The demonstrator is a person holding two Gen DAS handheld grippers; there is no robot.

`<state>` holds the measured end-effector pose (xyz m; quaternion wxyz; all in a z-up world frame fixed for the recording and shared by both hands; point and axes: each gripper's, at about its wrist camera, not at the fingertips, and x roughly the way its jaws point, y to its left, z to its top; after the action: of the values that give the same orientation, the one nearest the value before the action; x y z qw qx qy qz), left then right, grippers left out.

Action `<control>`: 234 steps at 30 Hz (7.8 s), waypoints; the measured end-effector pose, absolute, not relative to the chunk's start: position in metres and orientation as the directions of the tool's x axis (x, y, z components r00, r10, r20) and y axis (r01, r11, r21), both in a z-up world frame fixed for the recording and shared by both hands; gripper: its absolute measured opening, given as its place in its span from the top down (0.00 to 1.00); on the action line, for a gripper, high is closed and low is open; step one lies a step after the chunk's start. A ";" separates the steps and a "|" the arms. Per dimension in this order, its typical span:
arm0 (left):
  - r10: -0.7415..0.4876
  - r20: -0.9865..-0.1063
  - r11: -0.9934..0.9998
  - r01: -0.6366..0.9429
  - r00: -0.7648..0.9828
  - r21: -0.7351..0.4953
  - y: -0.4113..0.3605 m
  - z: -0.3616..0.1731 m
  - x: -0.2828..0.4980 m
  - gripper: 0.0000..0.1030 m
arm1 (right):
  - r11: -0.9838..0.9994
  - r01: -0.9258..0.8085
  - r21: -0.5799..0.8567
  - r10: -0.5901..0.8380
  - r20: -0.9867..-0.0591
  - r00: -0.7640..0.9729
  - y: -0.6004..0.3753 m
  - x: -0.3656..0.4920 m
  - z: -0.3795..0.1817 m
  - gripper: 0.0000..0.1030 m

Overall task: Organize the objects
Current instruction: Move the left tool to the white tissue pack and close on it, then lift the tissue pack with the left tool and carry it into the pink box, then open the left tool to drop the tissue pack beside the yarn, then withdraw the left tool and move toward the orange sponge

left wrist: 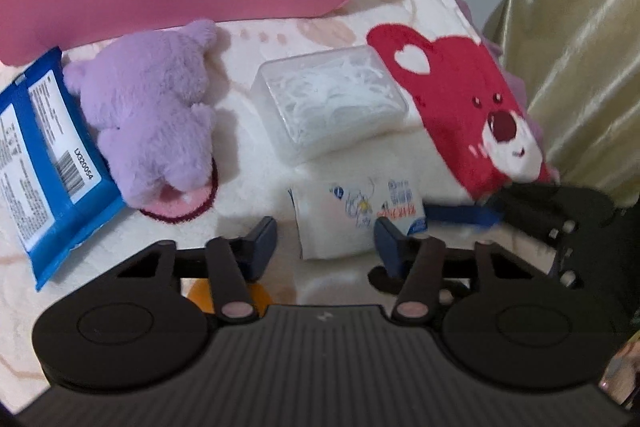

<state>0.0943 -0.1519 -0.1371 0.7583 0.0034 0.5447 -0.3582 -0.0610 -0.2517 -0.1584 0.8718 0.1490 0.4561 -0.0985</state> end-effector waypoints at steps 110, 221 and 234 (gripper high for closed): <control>-0.371 -0.901 0.897 0.337 0.224 -0.285 -0.119 -0.065 0.334 0.57 | 0.938 0.278 0.207 0.038 -0.859 0.511 -0.313 0.217 -0.074 0.56; -0.396 -0.893 0.744 0.644 0.212 -0.177 -0.025 0.003 0.056 0.13 | 1.000 0.005 -0.007 -0.009 -0.761 0.648 -0.193 -0.061 0.028 0.12; -0.459 -0.866 0.776 0.563 0.199 -0.283 -0.030 -0.036 0.068 0.15 | 0.999 -0.026 -0.038 -0.012 -0.762 0.648 -0.174 -0.047 -0.049 0.12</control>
<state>0.0680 -0.0300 -0.0364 0.7727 0.0481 0.5396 -0.3309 -0.0473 -0.1740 -0.0492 0.9074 -0.0228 0.4196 0.0039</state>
